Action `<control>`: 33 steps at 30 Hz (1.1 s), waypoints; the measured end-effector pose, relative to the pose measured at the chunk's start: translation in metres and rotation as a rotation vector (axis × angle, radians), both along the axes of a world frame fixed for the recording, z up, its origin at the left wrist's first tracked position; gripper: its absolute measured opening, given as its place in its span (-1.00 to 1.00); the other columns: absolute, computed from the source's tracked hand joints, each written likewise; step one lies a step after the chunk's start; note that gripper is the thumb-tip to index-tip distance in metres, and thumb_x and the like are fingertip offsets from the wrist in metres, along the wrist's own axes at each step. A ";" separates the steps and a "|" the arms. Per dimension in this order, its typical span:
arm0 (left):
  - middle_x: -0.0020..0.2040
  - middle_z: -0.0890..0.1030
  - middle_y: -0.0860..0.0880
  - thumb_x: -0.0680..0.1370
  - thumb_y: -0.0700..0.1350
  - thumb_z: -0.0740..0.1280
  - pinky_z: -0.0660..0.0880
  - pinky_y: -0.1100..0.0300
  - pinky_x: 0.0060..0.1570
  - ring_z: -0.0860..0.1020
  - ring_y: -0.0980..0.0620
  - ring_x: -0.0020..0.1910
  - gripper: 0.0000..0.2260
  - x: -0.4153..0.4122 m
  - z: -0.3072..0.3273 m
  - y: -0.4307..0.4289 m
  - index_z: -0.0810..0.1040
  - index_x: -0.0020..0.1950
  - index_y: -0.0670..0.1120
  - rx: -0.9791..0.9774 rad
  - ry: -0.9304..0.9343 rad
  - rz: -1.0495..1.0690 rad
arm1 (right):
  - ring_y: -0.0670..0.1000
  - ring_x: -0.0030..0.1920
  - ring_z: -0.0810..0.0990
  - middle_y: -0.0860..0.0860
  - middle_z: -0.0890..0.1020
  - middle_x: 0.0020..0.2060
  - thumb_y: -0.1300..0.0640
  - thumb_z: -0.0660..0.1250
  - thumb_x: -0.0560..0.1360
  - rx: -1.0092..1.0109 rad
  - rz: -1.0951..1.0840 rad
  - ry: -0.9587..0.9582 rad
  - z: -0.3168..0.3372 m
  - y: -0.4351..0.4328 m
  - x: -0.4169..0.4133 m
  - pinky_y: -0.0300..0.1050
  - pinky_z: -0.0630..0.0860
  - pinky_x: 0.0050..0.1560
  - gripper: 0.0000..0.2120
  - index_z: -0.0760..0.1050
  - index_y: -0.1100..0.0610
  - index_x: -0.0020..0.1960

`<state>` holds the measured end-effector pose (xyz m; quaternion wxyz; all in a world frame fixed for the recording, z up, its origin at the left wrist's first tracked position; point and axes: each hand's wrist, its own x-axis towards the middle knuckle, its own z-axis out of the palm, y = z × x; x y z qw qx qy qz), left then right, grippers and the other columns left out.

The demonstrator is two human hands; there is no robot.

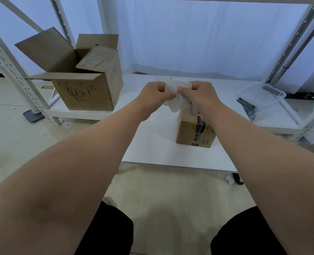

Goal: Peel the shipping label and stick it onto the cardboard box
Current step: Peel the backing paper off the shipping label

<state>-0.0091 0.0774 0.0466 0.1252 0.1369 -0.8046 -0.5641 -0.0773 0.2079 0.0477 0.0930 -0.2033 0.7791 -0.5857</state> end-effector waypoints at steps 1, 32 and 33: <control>-0.07 0.54 -0.12 0.50 -0.22 0.35 0.40 0.29 -0.16 0.47 0.00 -0.11 -0.79 0.000 -0.001 -0.001 0.55 0.08 -0.30 -0.003 -0.021 0.005 | 0.01 -0.20 0.52 0.06 0.58 -0.18 0.14 0.35 0.49 0.009 -0.009 -0.002 0.000 0.000 0.000 -0.13 0.47 -0.23 -0.85 0.59 0.22 -0.04; -0.19 0.65 0.07 0.45 -0.04 0.43 0.52 0.04 0.11 0.61 0.04 -0.07 -0.94 0.002 0.004 -0.006 0.60 -0.23 0.07 -0.129 0.057 0.017 | -0.05 -0.13 0.59 0.01 0.64 -0.16 0.14 0.43 0.45 -0.017 0.090 0.055 0.001 0.003 0.003 -0.26 0.51 -0.11 -0.93 0.60 0.12 -0.09; -0.19 0.65 0.07 0.45 -0.04 0.43 0.52 0.04 0.13 0.61 0.04 -0.06 -0.94 0.002 0.004 -0.006 0.61 -0.23 0.07 -0.129 0.055 0.014 | -0.05 -0.14 0.59 0.02 0.64 -0.16 0.14 0.43 0.45 -0.014 0.090 0.061 0.001 0.004 0.003 -0.26 0.51 -0.11 -0.92 0.59 0.13 -0.08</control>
